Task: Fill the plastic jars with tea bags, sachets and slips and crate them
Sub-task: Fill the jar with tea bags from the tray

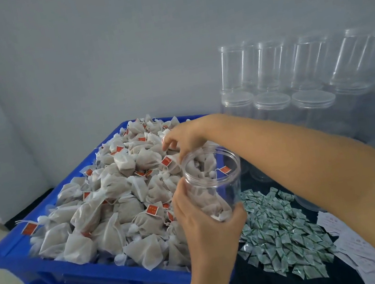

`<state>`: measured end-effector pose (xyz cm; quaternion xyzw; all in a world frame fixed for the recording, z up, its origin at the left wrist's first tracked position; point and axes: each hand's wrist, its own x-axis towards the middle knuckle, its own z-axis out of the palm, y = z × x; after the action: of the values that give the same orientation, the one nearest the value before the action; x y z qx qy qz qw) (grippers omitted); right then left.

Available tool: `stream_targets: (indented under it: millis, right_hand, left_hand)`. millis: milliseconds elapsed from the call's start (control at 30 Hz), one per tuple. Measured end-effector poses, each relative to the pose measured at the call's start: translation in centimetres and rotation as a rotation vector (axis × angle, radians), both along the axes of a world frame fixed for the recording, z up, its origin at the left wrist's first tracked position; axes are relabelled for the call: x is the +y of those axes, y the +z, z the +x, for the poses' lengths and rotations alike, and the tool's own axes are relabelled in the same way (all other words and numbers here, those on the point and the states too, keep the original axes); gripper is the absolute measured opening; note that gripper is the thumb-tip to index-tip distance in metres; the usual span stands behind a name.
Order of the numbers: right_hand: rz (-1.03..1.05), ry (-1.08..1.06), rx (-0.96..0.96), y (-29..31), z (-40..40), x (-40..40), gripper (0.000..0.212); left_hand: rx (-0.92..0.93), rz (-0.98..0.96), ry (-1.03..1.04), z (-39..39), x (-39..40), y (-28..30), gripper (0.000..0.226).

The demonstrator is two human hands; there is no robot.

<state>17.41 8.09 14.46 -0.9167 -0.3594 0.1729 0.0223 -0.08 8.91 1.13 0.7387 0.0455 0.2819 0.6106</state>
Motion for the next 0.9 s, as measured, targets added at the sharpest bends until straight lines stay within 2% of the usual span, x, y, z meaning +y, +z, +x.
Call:
stream_targets:
  millis: [133,267,533,633,733,900]
  right_hand:
    - [-0.184,0.113,0.054,-0.8,0.7,0.2,0.081]
    - [-0.233,0.143,0.039,-1.5,0.7,0.6,0.086]
    - [-0.078,0.038,-0.055,-2.3,0.7,0.2,0.051]
    - [-0.051,0.01,-0.091,-2.4,0.8,-0.4,0.017]
    - [-0.015,-0.028,-0.112,-2.1,0.6,-0.9,0.017]
    - [0.158,-0.111,-0.106,-0.9,-0.2,-2.3,0.028]
  left_hand:
    - [0.018,-0.012,0.01,0.0,0.0,0.3,0.104]
    - [0.022,-0.007,0.008,0.0,0.0,0.2,0.102]
    - [0.033,0.035,0.03,-0.1,-0.1,0.3,0.102]
    - [0.032,0.083,0.031,-0.1,-0.1,0.4,0.101]
    - [0.027,0.114,0.011,-0.3,-0.2,0.5,0.099]
    - [0.024,0.116,-0.033,-0.4,-0.1,0.5,0.099]
